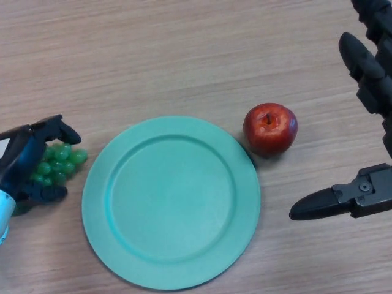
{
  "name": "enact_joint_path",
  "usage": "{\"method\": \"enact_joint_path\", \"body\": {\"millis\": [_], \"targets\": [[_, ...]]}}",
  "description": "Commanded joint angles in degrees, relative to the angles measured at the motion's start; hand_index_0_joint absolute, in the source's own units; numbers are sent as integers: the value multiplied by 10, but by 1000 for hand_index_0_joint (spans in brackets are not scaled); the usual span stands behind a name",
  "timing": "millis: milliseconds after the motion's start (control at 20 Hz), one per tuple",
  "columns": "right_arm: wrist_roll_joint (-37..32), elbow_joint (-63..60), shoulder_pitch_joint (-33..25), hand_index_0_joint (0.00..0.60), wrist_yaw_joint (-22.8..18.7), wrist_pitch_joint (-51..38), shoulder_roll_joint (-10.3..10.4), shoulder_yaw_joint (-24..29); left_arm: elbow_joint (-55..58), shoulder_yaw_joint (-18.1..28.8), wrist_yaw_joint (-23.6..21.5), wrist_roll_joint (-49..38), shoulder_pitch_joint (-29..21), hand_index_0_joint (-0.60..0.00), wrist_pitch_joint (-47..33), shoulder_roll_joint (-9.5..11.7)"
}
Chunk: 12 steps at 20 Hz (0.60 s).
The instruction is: Pick up the green grapes and place it on the plate
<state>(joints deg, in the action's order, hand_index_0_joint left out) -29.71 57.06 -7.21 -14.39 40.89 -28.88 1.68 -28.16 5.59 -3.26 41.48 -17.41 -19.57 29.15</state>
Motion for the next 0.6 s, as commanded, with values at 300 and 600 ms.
{"method": "enact_joint_path", "body": {"millis": [300, 600], "targets": [[-11, 29, -4, 0, -31, -106, -40, 33, 208, 128, 79, 0, 53, -600, 0, 76], [-10, 29, -4, 0, -38, -113, -51, 25, 496, 145, 209, -124, 61, -600, 163, -2]]}}
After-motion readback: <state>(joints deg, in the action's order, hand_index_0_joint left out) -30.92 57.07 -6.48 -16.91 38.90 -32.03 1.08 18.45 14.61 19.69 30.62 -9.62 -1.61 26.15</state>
